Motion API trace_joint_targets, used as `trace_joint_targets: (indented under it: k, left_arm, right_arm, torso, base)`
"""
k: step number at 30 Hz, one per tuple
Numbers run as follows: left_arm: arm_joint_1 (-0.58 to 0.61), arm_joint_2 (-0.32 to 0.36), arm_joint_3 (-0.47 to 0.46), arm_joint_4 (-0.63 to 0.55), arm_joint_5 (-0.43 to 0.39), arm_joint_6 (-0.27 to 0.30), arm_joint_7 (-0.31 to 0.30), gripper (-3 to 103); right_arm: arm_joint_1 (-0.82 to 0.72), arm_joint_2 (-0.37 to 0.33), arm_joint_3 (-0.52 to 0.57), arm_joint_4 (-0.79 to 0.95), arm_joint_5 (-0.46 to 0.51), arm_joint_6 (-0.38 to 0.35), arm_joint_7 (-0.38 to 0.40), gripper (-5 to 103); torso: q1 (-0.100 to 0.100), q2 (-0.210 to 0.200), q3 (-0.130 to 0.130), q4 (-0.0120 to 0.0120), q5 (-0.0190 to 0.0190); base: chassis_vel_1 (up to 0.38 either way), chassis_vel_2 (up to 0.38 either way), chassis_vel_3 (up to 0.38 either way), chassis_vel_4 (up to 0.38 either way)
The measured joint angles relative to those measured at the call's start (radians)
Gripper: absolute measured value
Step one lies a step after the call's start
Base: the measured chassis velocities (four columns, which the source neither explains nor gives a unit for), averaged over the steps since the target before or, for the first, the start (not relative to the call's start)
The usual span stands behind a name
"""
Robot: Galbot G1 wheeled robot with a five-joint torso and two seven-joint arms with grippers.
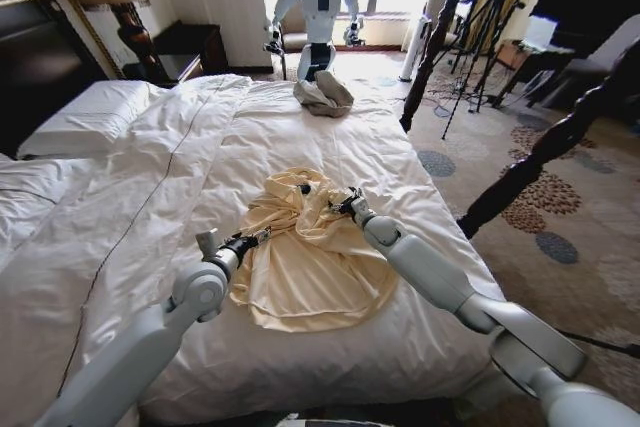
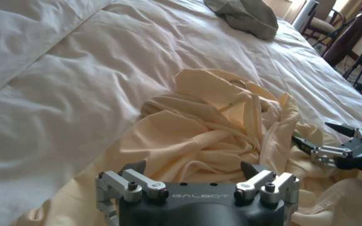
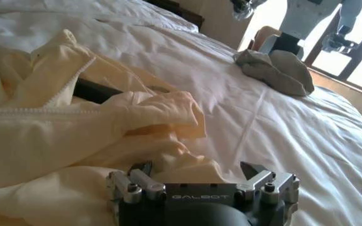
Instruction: Pick up the clothes from the bed and hang them on the clothes hanger.
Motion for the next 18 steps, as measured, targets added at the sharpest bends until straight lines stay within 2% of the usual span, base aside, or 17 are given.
trace_joint_targets:
  k: [4,13,15,18]
  left_arm:
    - [0.000,0.000,0.002,0.000,0.000,0.000,0.000,100]
    - [0.001,-0.001,0.002,0.003,-0.001,0.000,0.000,100]
    - [0.001,-0.002,0.002,0.003,-0.002,0.000,0.000,100]
    - [0.004,-0.005,0.002,0.004,-0.002,0.000,0.000,100]
  right_arm:
    - [0.015,0.041,0.000,-0.063,-0.003,0.032,-0.002,88]
    - [0.061,0.144,-0.004,-0.199,-0.020,0.046,-0.044,95]
    - [0.063,0.149,-0.004,-0.205,-0.021,0.046,-0.046,95]
    - [0.087,0.194,-0.003,-0.273,-0.034,0.047,-0.085,96]
  torso:
    - [0.000,0.000,0.000,0.0002,0.0001]
    - [0.000,0.000,0.000,0.0001,-0.0001]
    - [0.000,0.000,0.000,0.0001,-0.0001]
    - [0.000,0.000,0.000,0.0001,-0.0002]
  base:
    - [0.000,0.000,0.000,0.000]
    - [0.000,0.000,0.000,0.000]
    - [0.000,0.000,0.000,0.000]
    - [0.000,0.000,0.000,0.000]
